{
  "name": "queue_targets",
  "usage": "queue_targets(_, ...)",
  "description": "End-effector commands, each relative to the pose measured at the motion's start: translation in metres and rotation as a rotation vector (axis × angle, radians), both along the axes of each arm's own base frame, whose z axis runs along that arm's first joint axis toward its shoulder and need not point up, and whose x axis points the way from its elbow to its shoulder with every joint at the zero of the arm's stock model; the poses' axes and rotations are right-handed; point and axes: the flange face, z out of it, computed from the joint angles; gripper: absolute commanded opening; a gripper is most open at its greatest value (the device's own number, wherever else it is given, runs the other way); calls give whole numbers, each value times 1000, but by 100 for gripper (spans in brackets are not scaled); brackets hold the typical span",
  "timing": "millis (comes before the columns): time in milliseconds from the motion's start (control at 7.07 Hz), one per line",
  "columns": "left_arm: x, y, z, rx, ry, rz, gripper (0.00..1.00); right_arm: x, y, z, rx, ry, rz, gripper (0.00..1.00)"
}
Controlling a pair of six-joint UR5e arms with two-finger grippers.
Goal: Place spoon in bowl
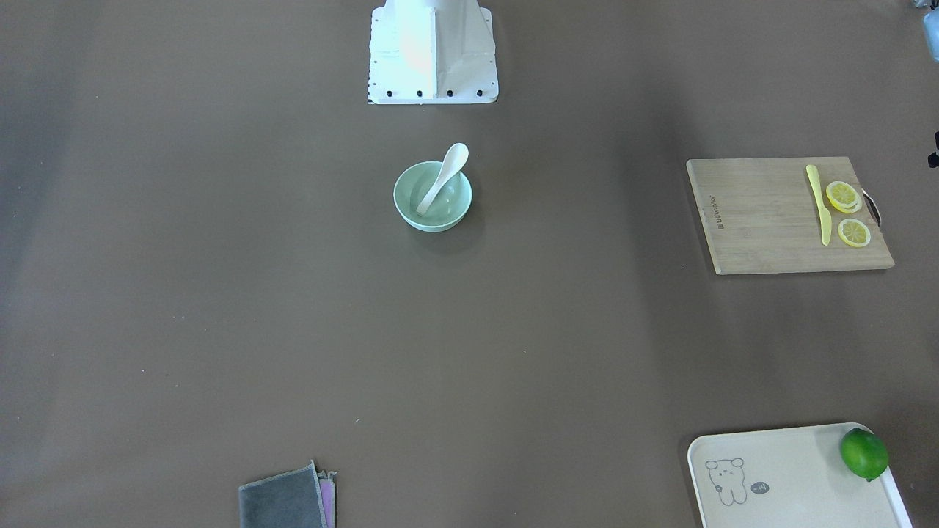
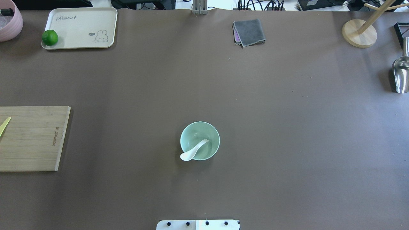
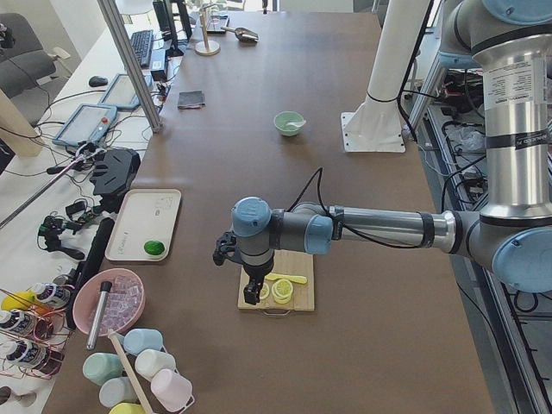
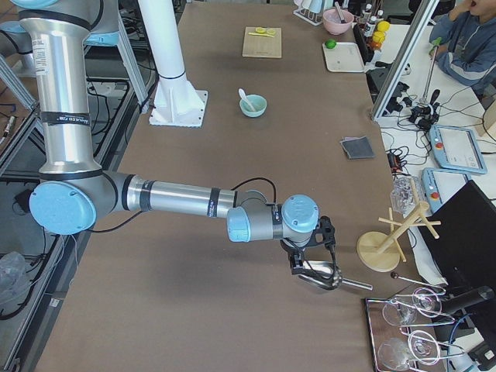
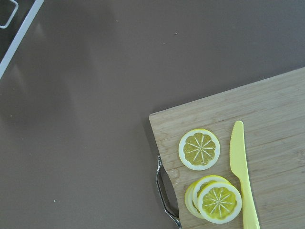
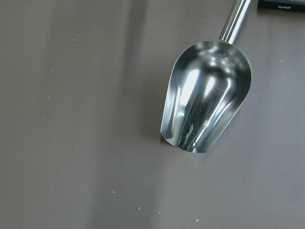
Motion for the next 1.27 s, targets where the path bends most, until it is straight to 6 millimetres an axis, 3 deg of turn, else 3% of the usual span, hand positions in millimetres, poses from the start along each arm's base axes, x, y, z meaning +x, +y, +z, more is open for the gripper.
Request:
queue_targets(0, 3, -4, -1, 15, 4, 11, 98, 3, 0, -2, -2, -13, 5, 100)
queue_targets(283, 3, -4, -20, 53, 12, 13, 98, 2, 3, 2, -10, -16, 4, 100)
queue_targets(1132, 4, -4, -20, 54, 12, 14, 98, 13, 9, 2, -10, -18, 25, 100)
